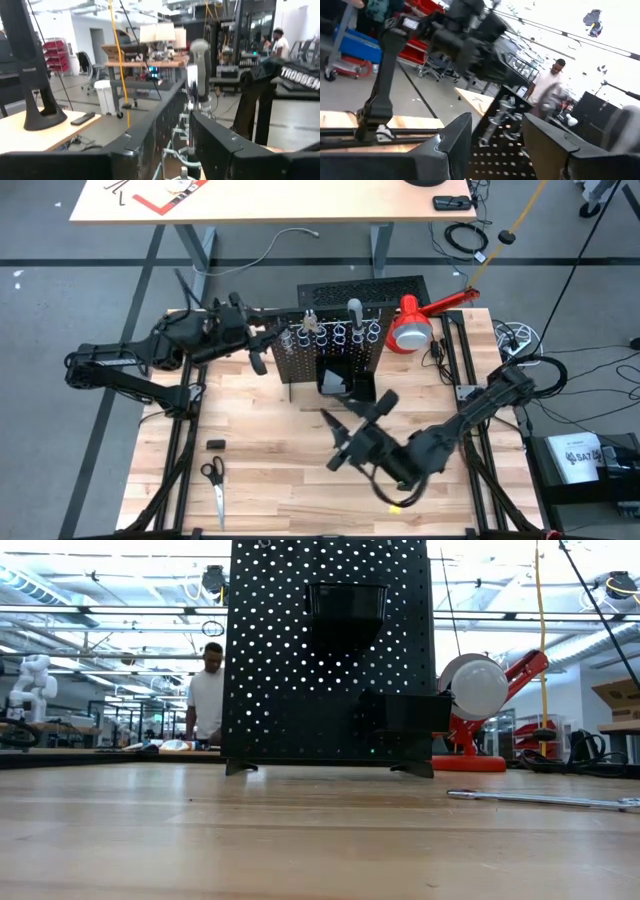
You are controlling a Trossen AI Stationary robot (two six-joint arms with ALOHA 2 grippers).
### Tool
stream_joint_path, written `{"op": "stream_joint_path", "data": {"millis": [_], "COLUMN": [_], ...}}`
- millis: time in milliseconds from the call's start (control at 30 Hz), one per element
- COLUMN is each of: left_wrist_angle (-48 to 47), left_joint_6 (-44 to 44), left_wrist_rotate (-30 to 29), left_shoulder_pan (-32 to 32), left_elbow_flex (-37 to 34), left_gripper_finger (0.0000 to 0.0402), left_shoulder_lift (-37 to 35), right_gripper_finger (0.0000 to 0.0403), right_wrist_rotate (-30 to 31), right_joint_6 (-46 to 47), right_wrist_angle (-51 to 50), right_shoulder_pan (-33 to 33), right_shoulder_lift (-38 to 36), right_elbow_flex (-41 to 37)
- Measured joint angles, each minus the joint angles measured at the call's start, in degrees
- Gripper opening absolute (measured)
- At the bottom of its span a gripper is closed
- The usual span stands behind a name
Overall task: Hang tools onto peg board
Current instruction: Hang the wrench on the pegboard
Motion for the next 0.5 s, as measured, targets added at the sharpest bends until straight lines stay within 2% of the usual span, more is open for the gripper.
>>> {"op": "stream_joint_path", "data": {"millis": [133, 233, 333, 500], "left_wrist_angle": [0.5, 0.6, 0.8, 0.3], "left_joint_6": [0.0, 0.0, 0.0, 0.0], "left_wrist_rotate": [1.0, 1.3, 1.5, 3.3], "left_shoulder_pan": [0.0, -0.3, -1.2, -2.1], "left_elbow_flex": [0.0, 0.0, 0.0, 0.0], "left_gripper_finger": [0.0152, 0.0163, 0.0168, 0.0169], "left_shoulder_lift": [-2.2, -3.8, -4.8, -5.6], "right_gripper_finger": [0.0169, 0.0169, 0.0169, 0.0169], "right_wrist_rotate": [1.2, -2.2, -6.3, -7.2], "right_joint_6": [3.0, 13.7, 26.5, 39.2], "right_wrist_angle": [-6.1, -14.1, -19.2, -20.8], "right_shoulder_pan": [0.3, -0.4, -1.8, -1.6], "right_shoulder_lift": [-2.7, -6.7, -11.8, -20.0], "right_elbow_flex": [-0.7, -4.4, -12.0, -27.9]}}
